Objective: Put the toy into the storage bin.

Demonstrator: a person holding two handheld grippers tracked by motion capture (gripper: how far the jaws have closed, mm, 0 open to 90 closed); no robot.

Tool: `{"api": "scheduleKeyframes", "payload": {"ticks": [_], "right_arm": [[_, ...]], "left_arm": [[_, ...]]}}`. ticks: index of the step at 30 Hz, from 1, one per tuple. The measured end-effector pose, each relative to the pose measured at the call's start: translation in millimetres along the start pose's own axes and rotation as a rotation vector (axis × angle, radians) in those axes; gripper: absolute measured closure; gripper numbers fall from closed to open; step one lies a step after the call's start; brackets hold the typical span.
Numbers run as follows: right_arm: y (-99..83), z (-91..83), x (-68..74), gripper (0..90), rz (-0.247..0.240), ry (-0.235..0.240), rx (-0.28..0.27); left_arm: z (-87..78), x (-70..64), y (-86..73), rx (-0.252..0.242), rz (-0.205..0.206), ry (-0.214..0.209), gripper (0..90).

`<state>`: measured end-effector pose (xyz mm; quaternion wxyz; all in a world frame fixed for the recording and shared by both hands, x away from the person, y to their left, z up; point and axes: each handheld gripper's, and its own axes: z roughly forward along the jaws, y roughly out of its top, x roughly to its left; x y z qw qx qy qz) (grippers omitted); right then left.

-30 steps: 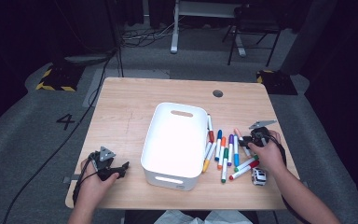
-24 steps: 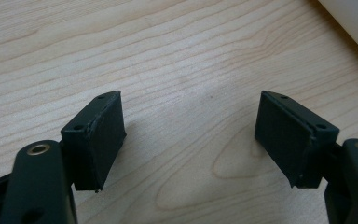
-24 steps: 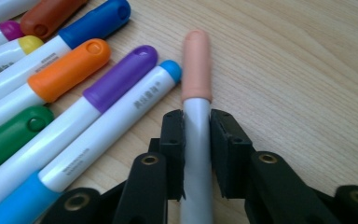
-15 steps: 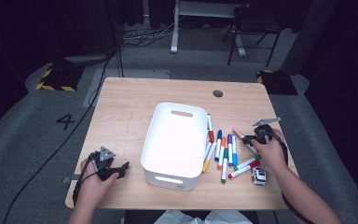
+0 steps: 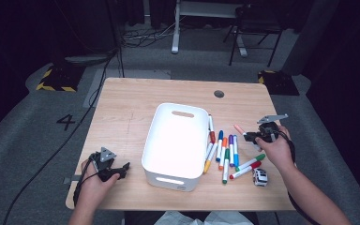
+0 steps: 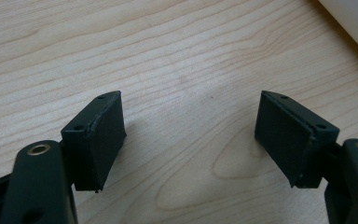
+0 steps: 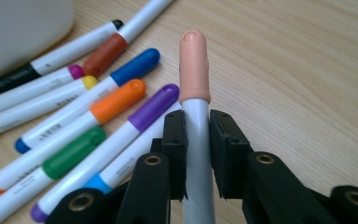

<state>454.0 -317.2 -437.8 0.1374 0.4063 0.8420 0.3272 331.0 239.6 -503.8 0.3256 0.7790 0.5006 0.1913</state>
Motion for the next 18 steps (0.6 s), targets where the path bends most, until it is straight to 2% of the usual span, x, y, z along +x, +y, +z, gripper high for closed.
{"api": "scheduleKeyframes", "payload": {"ticks": [6, 9, 13, 18], "right_arm": [[12.9, -22.9, 12.4, 76.8, -0.022, 0.048, -0.049], [17.9, -32.1, 18.3, 76.8, -0.039, 0.061, -0.056], [21.6, -38.3, 23.7, 76.8, -0.048, 0.071, -0.060], [29.4, -48.6, 35.4, 76.8, -0.067, 0.107, -0.078]], "left_arm": [[0.0, 0.0, 0.0, 0.000, 0.000, 0.000, 24.6], [0.0, 0.0, 0.0, 0.000, 0.000, 0.000, 24.6], [0.1, 0.1, 0.0, 0.000, 0.000, -0.001, 24.6], [0.0, 0.2, 0.1, 0.000, 0.000, -0.003, 24.5]]}}
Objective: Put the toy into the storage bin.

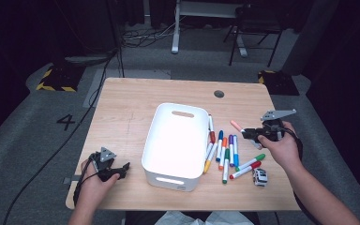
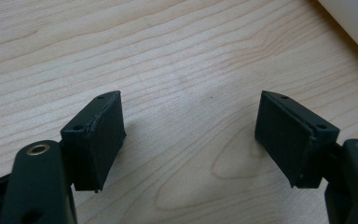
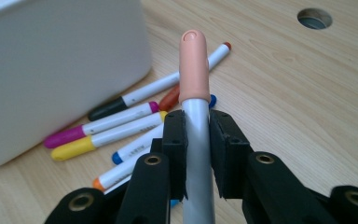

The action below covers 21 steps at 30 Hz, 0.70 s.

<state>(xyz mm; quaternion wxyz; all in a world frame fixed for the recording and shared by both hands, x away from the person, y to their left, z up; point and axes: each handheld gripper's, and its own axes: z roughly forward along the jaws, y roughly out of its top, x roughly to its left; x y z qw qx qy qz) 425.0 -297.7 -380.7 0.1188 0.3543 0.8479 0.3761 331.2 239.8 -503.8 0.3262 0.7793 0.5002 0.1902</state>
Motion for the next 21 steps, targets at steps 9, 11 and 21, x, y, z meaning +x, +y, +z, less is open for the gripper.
{"api": "scheduleKeyframes", "payload": {"ticks": [9, 11, 21], "right_arm": [[22.5, -5.5, 21.8, 76.8, -0.056, 0.060, -0.020], [28.2, -5.4, 26.9, 76.8, -0.065, 0.076, -0.027], [55.1, -1.5, 55.2, 76.8, -0.124, 0.156, -0.041]], "left_arm": [[0.2, 0.0, -0.1, -0.002, -0.002, 0.001, 24.4], [0.2, 0.1, -0.1, -0.002, -0.003, -0.004, 24.4], [0.1, 0.0, 0.0, 0.001, -0.002, -0.004, 24.4]]}}
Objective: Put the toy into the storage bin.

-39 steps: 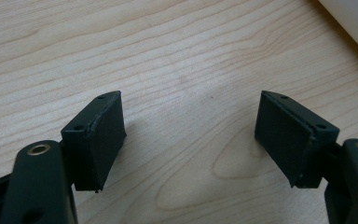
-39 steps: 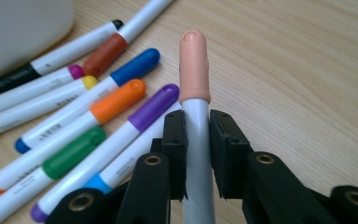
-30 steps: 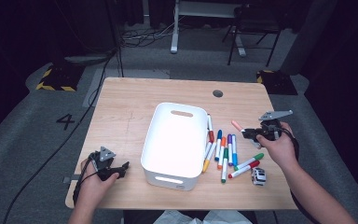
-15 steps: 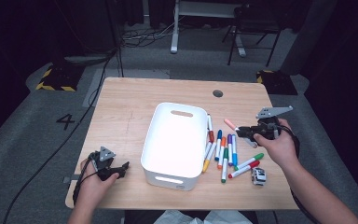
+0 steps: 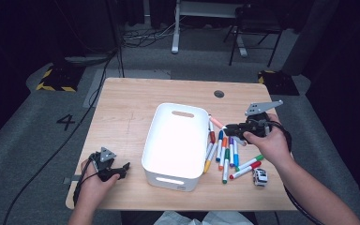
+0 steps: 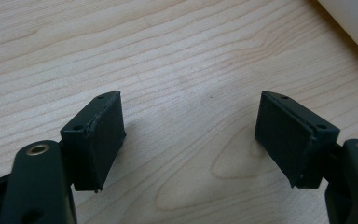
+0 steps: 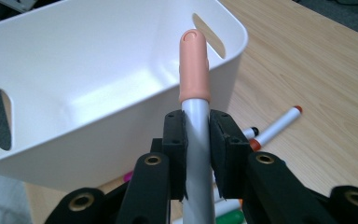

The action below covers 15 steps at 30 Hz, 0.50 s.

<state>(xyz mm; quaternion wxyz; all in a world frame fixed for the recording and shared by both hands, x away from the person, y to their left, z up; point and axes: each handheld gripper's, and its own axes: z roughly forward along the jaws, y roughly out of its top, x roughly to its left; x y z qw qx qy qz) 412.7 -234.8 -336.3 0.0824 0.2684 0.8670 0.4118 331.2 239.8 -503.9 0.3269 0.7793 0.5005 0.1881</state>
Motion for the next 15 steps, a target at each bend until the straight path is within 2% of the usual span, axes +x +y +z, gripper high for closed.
{"api": "scheduleKeyframes", "payload": {"ticks": [2, 15], "right_arm": [[7.0, 3.8, 7.7, 76.8, -0.009, 0.020, 0.000], [32.5, 20.8, 30.2, 76.8, -0.042, 0.044, -0.007]], "left_arm": [[0.1, 0.0, 0.0, 0.000, 0.000, 0.000, 24.4], [1.8, 0.8, 1.4, -0.002, 0.005, -0.011, 23.7]]}}
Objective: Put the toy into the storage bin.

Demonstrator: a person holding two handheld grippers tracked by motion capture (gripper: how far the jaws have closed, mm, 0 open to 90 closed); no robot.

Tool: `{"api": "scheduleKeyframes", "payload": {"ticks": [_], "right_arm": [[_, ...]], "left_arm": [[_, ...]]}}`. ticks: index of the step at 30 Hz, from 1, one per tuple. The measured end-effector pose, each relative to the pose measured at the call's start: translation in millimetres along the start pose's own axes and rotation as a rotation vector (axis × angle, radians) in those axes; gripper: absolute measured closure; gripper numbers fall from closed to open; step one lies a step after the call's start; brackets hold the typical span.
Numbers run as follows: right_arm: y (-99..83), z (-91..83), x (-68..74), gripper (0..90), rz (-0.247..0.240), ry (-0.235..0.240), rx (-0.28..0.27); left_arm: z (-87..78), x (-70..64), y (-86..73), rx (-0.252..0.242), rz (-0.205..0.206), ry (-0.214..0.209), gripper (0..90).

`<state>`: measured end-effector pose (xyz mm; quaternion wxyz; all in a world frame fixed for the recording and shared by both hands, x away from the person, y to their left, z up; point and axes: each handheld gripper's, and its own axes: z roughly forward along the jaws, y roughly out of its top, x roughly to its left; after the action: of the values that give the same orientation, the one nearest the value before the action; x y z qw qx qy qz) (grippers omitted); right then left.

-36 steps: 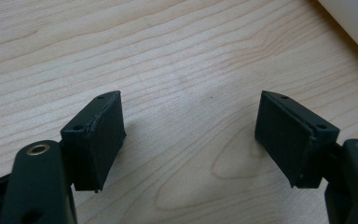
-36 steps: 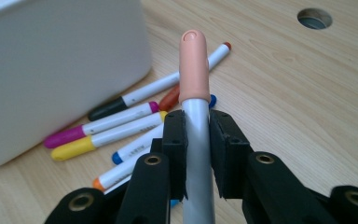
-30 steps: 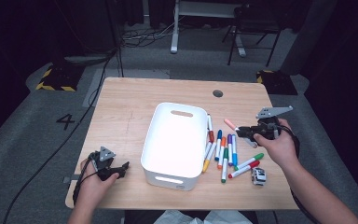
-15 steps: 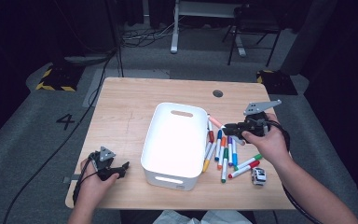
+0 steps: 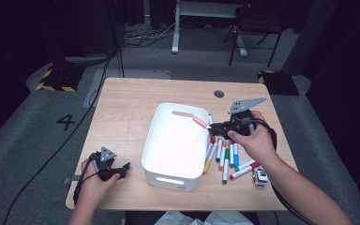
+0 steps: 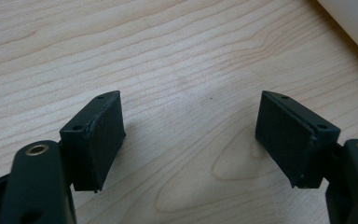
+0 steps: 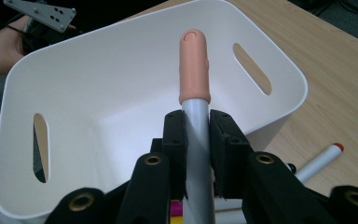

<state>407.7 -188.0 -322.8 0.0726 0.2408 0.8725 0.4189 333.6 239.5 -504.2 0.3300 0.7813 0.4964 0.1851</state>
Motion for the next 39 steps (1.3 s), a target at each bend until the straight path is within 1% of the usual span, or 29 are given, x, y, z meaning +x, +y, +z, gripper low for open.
{"api": "scheduleKeyframes", "payload": {"ticks": [3, 4, 6, 8, 9, 11, 12, 15, 17, 18, 20, 21, 23, 25, 28, 29, 32, 36, 37, 39], "right_arm": [[6.2, 6.8, 5.8, 76.8, -0.007, 0.003, 0.004], [6.2, 6.8, 5.8, 76.8, -0.007, 0.003, 0.004], [10.8, 12.6, 10.3, 76.8, -0.019, 0.007, 0.011], [12.4, 14.8, 12.0, 76.8, -0.018, 0.010, 0.009], [16.2, 19.0, 14.8, 76.8, -0.031, 0.018, 0.008], [20.3, 23.3, 18.0, 76.8, -0.037, 0.024, 0.010], [20.3, 23.3, 18.0, 76.8, -0.037, 0.024, 0.010], [26.2, 31.4, 21.2, 76.8, -0.052, 0.033, 0.019], [28.7, 36.1, 22.2, 76.8, -0.053, 0.040, 0.022], [31.5, 41.1, 23.5, 76.8, -0.053, 0.046, 0.019], [32.2, 42.4, 23.4, 76.8, -0.060, 0.047, 0.018], [33.7, 46.6, 24.5, 76.8, -0.057, 0.052, 0.013], [34.0, 48.3, 25.1, 76.8, -0.052, 0.054, 0.019], [34.4, 53.6, 24.8, 76.8, -0.061, 0.065, 0.024], [34.2, 56.5, 24.9, 76.8, -0.059, 0.071, 0.025], [32.9, 59.7, 24.7, 76.8, -0.050, 0.074, 0.036], [30.3, 62.8, 23.4, 76.8, -0.052, 0.071, 0.048], [27.2, 65.9, 22.6, 76.8, -0.047, 0.078, 0.043], [25.3, 69.0, 21.7, 76.8, -0.044, 0.087, 0.047], [24.0, 71.6, 21.6, 76.8, -0.044, 0.089, 0.050]], "left_arm": [[1.7, 0.1, 2.3, 0.004, 0.001, 0.006, 22.7], [1.7, 0.1, 2.3, 0.004, 0.001, 0.006, 22.5], [3.1, -0.1, 3.0, 0.002, -0.003, 0.002, 22.2], [3.6, -0.1, 3.8, 0.004, 0.000, 0.005, 21.9], [4.0, -0.2, 3.9, 0.002, 0.001, 0.006, 21.2], [4.0, -1.0, 4.4, 0.013, -0.001, 0.004, 20.6], [4.0, -1.0, 4.4, 0.013, -0.001, 0.004, 19.9], [4.9, -2.0, 4.8, 0.012, 0.002, 0.007, 18.4], [5.3, -2.4, 4.9, 0.011, 0.000, 0.008, 17.8], [5.3, -2.4, 4.9, 0.011, 0.000, 0.007, 17.7], [5.3, -2.4, 4.9, 0.011, 0.000, 0.008, 17.6], [5.3, -2.5, 4.9, 0.011, 0.000, 0.008, 17.6], [5.4, -2.5, 5.0, 0.011, 0.001, 0.008, 17.5], [5.8, -2.8, 5.1, 0.012, -0.001, 0.005, 16.6], [6.4, -3.3, 5.7, 0.013, -0.003, 0.010, 15.8], [6.8, -3.5, 5.8, 0.014, -0.002, 0.009, 15.3], [6.7, -3.5, 5.8, 0.014, -0.002, 0.008, 15.3], [6.6, -3.5, 5.9, 0.015, -0.002, 0.008, 15.3], [6.6, -3.5, 5.9, 0.015, -0.002, 0.008, 15.3], [6.6, -3.4, 5.9, 0.016, -0.002, 0.007, 15.3]]}}
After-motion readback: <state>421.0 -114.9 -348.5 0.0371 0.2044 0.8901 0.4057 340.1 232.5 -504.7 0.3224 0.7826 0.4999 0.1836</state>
